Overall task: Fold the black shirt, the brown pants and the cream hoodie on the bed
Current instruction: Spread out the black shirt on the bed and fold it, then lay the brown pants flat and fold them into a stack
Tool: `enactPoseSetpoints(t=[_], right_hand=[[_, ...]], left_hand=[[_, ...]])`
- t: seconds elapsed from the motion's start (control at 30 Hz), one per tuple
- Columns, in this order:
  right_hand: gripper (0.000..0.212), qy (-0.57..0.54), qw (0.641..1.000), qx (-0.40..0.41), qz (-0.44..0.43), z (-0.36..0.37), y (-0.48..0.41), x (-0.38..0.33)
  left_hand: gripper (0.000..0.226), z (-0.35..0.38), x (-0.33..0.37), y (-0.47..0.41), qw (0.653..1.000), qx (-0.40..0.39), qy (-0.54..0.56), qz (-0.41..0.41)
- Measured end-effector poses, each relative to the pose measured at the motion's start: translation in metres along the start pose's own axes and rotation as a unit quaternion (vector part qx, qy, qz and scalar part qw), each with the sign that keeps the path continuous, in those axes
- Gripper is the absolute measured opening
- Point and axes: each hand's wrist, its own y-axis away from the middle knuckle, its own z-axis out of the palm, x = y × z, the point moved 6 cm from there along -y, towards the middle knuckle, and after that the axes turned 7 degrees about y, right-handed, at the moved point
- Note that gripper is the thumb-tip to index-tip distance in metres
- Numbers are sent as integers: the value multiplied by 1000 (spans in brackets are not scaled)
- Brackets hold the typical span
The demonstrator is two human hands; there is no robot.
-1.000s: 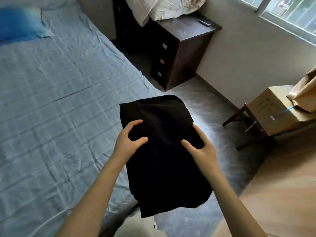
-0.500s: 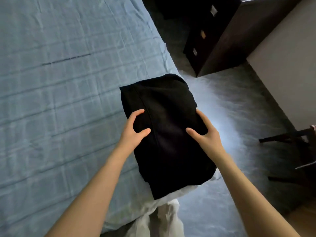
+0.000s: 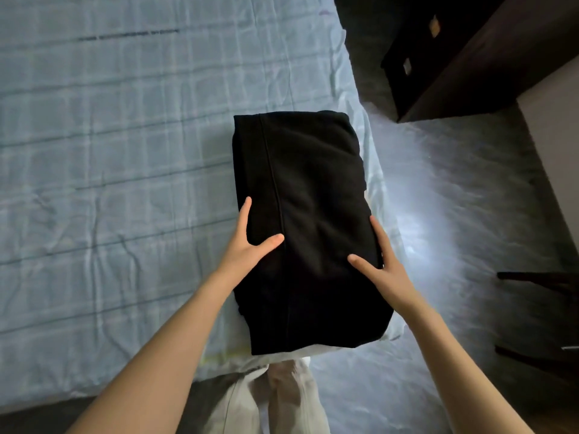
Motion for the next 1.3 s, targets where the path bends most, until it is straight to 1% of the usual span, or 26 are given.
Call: enactPoseSetpoints(t=[0.1,0.2,0.27,0.3,0.33,0.37,0.4,0.43,0.47,0.5,0.53,0.6,0.63,0.7,0.8,0.9,0.97,1.07,1.1,1.13,1.2,1.3], right_hand=[[82,22,999,27,10,-8,2,-5],[80,52,998,26,16,2,10,0],[80,99,995,23,25,5,13,2],[79,148,988,47,19,-1,12,-1],[77,207,974,94,1,-8,9,-9],[75,261,954,147,-30,-14,6,-22],[72,301,931,192,-73,-14,3,-38],[69,333,911,215,-118,-7,-2,-54],[66,360,895,213,-155,6,-9,-67],[63,388,883,195,-179,21,-18,-76],[60,417,872,167,-192,35,-28,-78],[59,477,850,119,-188,50,-51,-64],[59,498,841,109,-183,52,-58,-50],[60,510,830,110,-194,54,-67,-25],[61,498,832,121,-210,60,-76,-8],[60,495,837,116,-204,61,-74,-17],[59,483,849,97,-190,57,-66,-33],[52,414,894,66,-160,42,-51,-75],[48,386,906,70,-161,35,-43,-95],[45,370,910,78,-170,29,-32,-116],[40,371,899,96,-210,17,-2,-162],[37,363,884,117,-269,1,56,-229]], left_hand=[[99,-3,-1,0,998,39,-46,-21],[99,2,-20,4,995,25,-90,-41],[99,3,-28,7,991,30,-117,-62],[99,1,-26,9,984,54,-159,-64],[99,-2,-18,11,966,91,-237,-51],[97,-3,-5,13,934,132,-332,-13],[92,2,12,16,892,165,-417,57],[83,14,29,19,855,178,-468,138],[74,28,41,21,830,172,-486,212],[68,42,49,19,815,154,-494,261],[64,54,50,12,805,130,-506,281],[62,63,34,-6,793,88,-545,259],[62,61,20,-14,788,75,-562,240],[64,51,-9,-27,784,63,-574,225],[64,47,-32,-40,790,60,-564,233],[64,49,-25,-39,795,51,-563,222],[63,47,-11,-30,802,29,-565,194],[56,42,33,-18,837,-3,-528,142],[51,39,54,-10,843,3,-520,140],[46,33,79,-1,841,20,-519,153],[36,20,133,29,832,64,-513,201],[28,-1,212,92,822,122,-480,282]])
